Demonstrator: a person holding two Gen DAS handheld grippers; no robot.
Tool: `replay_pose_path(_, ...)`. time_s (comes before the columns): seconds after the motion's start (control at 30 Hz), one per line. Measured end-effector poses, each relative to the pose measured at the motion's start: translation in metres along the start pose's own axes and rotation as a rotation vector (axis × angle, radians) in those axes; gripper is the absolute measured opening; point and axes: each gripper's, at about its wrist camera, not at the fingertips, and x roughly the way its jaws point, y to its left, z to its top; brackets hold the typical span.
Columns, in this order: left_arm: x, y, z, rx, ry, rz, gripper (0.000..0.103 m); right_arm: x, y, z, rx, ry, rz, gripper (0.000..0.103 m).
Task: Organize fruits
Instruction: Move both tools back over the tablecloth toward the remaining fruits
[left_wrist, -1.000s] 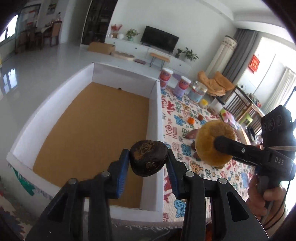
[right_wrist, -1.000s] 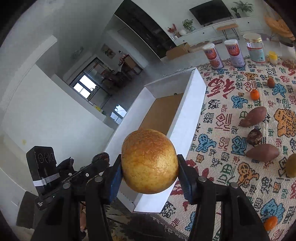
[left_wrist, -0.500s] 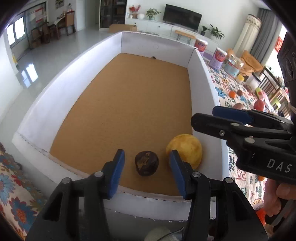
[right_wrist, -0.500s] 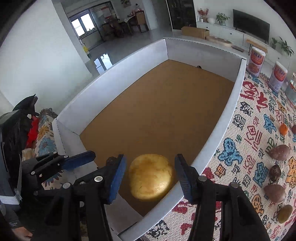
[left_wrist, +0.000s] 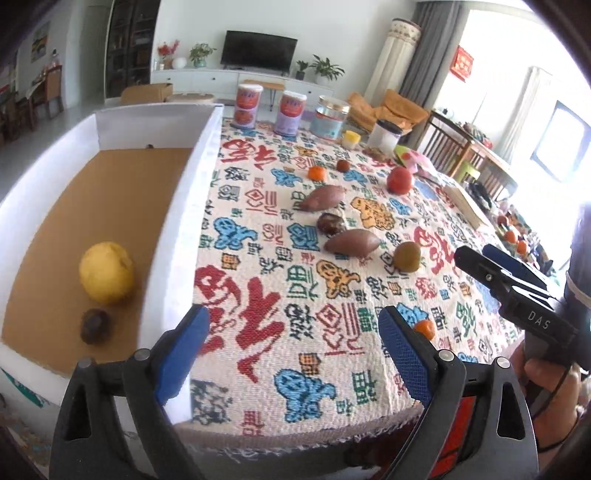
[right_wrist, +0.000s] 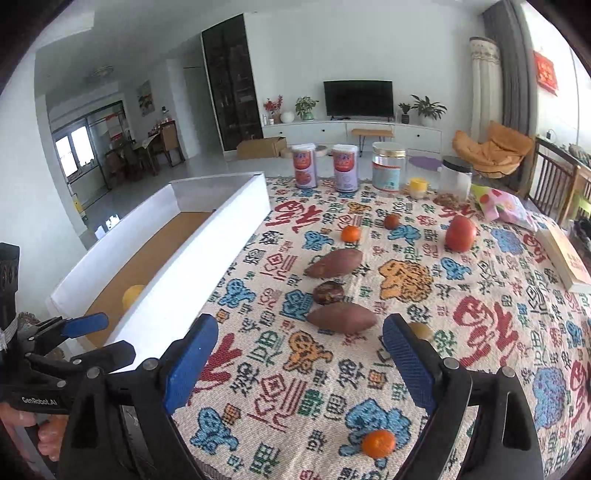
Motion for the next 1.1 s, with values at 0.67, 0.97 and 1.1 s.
replay_pose_path(0.67, 0.100, -0.053, -0.021, 0.124, -0.011, 0.192, 0.094, -0.028, -0.119, -0.076, 0.270, -0.059, -0.330, 0.091)
replay_pose_path(0.97, 0.122, -0.044, 0.002, 0.131, -0.003, 0.197, 0.094, -0.024, -0.125, -0.079, 0.305, -0.032, -0.329, 0.091)
replay_pose_path(1.1, 0.144, -0.027, 0.013, 0.062, 0.054, 0.189, 0.094, -0.021, -0.124, -0.078, 0.297, -0.016, -0.332, 0.091)
